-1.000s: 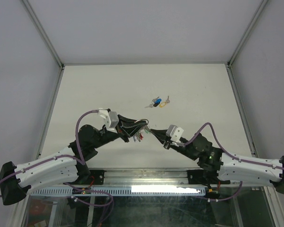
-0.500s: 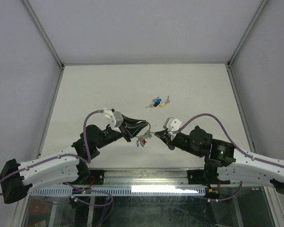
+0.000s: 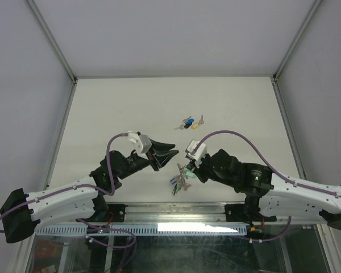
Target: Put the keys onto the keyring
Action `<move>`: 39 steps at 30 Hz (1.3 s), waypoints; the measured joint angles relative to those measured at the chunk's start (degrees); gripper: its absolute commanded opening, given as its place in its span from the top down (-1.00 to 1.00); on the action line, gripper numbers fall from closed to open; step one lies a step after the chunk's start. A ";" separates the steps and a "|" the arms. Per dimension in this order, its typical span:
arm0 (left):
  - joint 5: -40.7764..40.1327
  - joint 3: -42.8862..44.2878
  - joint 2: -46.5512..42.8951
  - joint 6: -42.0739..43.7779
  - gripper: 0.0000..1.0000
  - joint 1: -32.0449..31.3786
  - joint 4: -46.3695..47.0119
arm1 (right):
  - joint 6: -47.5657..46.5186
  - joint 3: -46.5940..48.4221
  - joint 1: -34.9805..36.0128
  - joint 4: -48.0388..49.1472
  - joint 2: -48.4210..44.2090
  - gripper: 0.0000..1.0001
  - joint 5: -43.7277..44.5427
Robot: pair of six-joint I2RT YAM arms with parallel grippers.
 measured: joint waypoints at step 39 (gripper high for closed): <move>-13.66 -2.78 28.02 16.76 -0.38 -10.19 19.45 | 23.89 11.56 -22.84 -15.28 13.00 1.00 -6.27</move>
